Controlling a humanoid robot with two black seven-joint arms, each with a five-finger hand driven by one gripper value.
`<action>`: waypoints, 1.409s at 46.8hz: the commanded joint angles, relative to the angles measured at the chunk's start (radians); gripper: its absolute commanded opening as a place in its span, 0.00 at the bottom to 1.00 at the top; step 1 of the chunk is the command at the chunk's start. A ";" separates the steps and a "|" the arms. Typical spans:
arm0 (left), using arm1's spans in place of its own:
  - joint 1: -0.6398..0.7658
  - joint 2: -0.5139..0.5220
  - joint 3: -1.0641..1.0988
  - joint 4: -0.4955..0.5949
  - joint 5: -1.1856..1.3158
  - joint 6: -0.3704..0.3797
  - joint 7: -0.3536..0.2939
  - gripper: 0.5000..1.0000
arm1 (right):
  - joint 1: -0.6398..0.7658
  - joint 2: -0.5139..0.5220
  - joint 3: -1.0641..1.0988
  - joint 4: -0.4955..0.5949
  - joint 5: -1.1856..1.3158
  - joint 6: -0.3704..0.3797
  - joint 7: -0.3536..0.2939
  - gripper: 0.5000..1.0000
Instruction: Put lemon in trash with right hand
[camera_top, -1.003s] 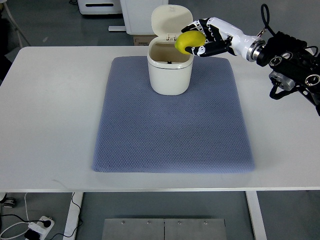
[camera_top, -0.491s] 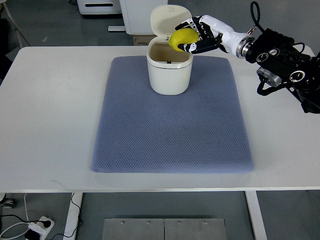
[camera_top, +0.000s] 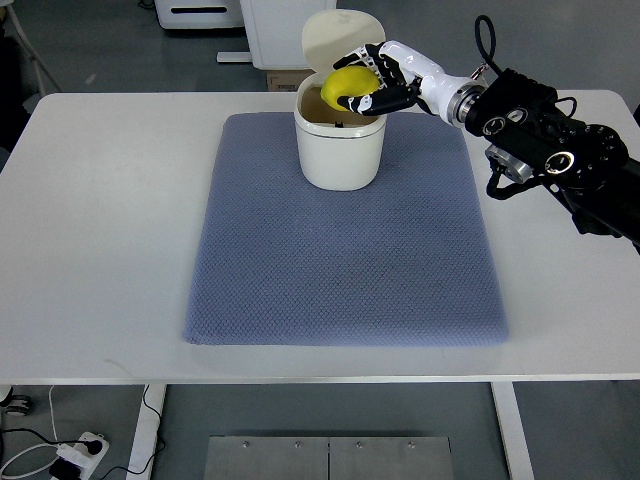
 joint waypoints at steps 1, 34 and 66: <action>0.000 0.000 0.000 0.000 0.000 0.000 0.000 1.00 | 0.001 0.000 0.000 0.002 0.014 0.000 0.000 0.30; 0.000 0.000 0.000 0.000 0.000 0.000 0.000 1.00 | 0.003 -0.028 0.000 0.020 0.025 0.080 0.008 0.87; 0.000 0.000 0.000 0.000 0.000 0.000 0.000 1.00 | -0.094 -0.285 0.090 0.214 0.034 0.094 0.031 0.95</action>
